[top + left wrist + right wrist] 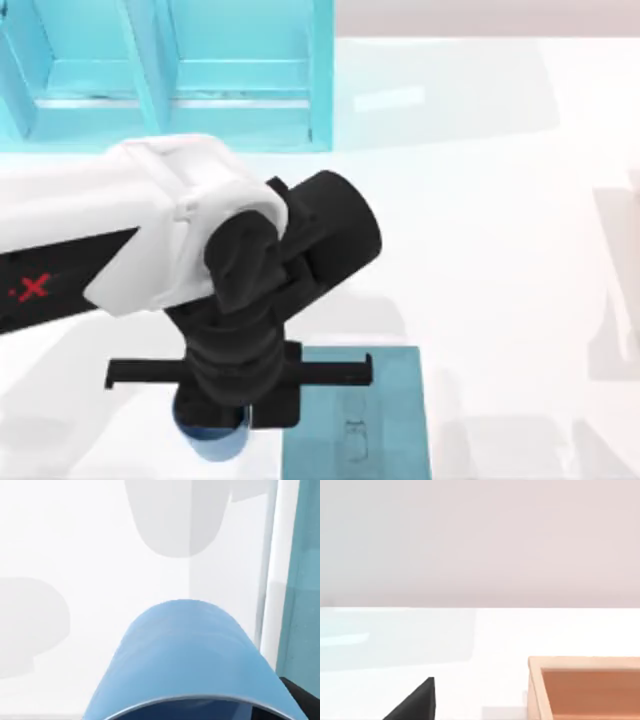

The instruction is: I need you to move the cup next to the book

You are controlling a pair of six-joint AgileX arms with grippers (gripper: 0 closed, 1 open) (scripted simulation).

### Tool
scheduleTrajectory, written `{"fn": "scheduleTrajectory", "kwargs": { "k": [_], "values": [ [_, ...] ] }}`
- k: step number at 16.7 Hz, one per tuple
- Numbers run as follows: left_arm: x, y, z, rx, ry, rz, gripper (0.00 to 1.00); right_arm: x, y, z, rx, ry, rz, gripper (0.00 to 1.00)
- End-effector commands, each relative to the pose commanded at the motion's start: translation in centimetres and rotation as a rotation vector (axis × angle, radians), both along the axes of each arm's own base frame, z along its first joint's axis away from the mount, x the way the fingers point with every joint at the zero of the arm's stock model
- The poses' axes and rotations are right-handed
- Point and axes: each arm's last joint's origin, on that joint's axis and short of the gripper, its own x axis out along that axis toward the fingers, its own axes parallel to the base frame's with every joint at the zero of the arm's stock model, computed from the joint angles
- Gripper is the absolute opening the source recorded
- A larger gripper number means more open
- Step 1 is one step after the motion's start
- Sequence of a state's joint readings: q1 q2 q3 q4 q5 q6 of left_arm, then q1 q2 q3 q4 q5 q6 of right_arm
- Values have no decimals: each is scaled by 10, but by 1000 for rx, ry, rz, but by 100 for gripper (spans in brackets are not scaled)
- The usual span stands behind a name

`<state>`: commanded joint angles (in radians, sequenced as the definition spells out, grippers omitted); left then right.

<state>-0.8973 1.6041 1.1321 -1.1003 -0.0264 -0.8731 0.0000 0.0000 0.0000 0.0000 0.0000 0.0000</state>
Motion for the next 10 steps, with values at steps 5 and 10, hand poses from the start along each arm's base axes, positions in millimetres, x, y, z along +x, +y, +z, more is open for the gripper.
{"fn": "scheduleTrajectory", "kwargs": {
  "k": [5, 10],
  "values": [
    [-1, 5, -23, 5, 1, 4, 0, 0, 0, 0, 0, 0, 0, 100],
    [-1, 5, -23, 5, 1, 4, 23, 0, 0, 0, 0, 0, 0, 100]
  ]
}}
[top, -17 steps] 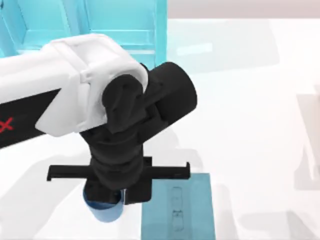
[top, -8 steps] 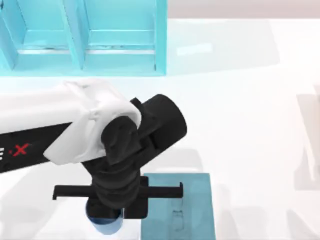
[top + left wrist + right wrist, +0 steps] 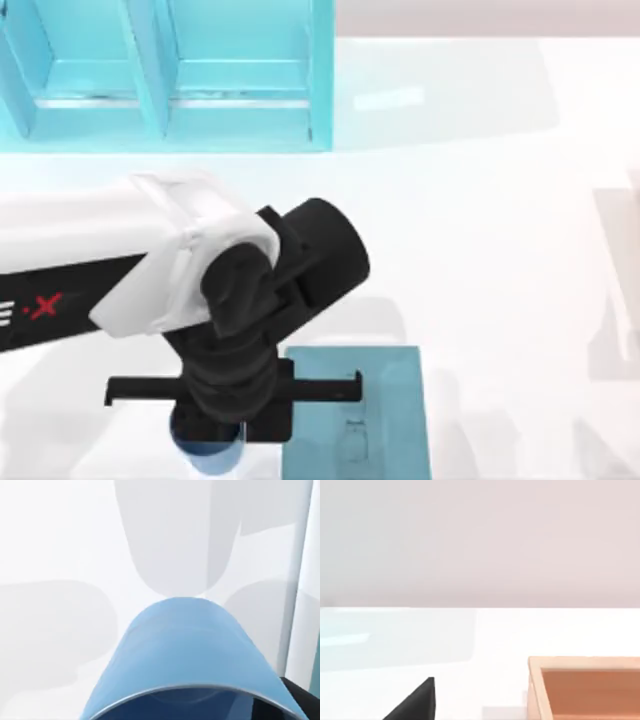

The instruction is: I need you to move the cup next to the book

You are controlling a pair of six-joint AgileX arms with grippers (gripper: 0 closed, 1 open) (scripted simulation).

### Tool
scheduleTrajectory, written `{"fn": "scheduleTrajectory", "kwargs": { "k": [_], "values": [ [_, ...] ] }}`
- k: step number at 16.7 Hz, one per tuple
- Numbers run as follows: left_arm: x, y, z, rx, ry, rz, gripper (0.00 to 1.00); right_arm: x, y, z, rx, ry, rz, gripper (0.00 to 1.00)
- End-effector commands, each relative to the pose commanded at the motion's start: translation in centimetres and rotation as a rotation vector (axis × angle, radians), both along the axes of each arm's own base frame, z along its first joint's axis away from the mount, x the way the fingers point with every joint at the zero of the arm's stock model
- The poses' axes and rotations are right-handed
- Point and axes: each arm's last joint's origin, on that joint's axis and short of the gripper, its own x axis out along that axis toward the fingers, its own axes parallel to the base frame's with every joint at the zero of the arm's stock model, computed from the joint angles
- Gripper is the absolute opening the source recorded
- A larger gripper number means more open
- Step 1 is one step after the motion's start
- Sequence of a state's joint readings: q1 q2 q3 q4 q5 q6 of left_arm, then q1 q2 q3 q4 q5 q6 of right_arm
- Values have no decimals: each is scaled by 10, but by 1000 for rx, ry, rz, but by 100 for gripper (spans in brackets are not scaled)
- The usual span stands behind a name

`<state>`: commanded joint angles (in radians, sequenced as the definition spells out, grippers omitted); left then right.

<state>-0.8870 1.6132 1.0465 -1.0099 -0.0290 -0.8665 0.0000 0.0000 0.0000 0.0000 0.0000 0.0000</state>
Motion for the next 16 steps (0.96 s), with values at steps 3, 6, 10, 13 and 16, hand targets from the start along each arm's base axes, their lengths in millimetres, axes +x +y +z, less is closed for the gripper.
{"fn": "scheduleTrajectory", "kwargs": {
  "k": [3, 6, 10, 13, 16],
  "values": [
    [0, 0, 0, 0, 0, 0, 45, 0, 0, 0, 0, 0, 0, 100],
    [0, 0, 0, 0, 0, 0, 68, 0, 0, 0, 0, 0, 0, 100],
    [0, 0, 0, 0, 0, 0, 98, 0, 0, 0, 0, 0, 0, 100],
    [0, 0, 0, 0, 0, 0, 100, 0, 0, 0, 0, 0, 0, 100],
    [0, 0, 0, 0, 0, 0, 100, 0, 0, 0, 0, 0, 0, 100]
  ]
}}
